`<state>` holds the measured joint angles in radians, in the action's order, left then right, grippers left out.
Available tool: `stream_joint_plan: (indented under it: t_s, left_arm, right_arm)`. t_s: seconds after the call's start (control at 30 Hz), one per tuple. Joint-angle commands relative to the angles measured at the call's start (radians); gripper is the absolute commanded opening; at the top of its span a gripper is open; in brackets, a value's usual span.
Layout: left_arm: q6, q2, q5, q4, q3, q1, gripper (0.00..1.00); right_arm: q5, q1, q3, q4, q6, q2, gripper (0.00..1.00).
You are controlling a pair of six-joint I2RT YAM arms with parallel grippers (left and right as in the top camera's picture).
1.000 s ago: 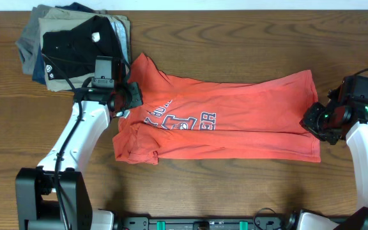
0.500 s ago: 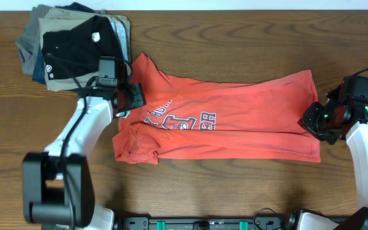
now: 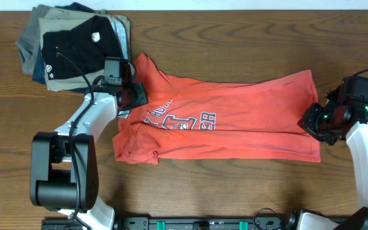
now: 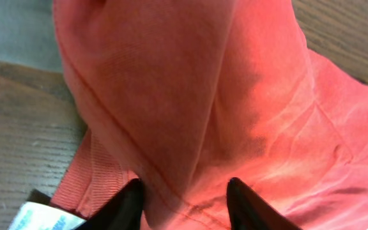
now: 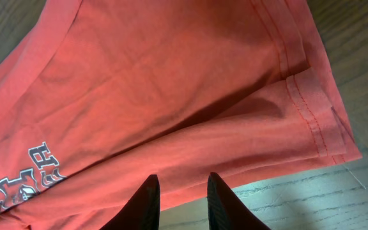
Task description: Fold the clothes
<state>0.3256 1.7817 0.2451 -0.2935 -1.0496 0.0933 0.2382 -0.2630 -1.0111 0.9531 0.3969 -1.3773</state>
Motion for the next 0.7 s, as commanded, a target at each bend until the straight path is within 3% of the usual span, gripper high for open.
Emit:
stream_joint_plan:
  t_s: [0.0,0.13,0.2,0.23,0.53,0.67]
  left_arm:
    - [0.002,0.008,0.009,0.002,-0.015,-0.002,0.33]
    - [0.002,0.008,0.009,0.005,-0.015,-0.003,0.25]
    - [0.001,0.008,0.009,0.005,-0.015,-0.003,0.09]
    - [0.002,0.008,0.009,0.005,-0.015,-0.002,0.06]
    - [-0.005,-0.093,0.009,-0.043,-0.015,-0.002,0.06]
    - [-0.018,-0.191,0.009,-0.073,-0.015,-0.002,0.06]
  right_arm:
    - [-0.002,0.016,-0.007,0.001,-0.017,0.009,0.24]
    - [-0.002,0.016,-0.008,0.001,-0.017,0.009,0.24]
    - [-0.002,0.016,-0.007,0.001,-0.017,0.009,0.24]
    - [-0.002,0.016,-0.007,0.001,-0.017,0.009,0.24]
    - [-0.002,0.015,-0.058,-0.056,-0.039,0.011,0.24]
    - [-0.006,0.015,-0.147,-0.097,-0.063,0.01,0.44]
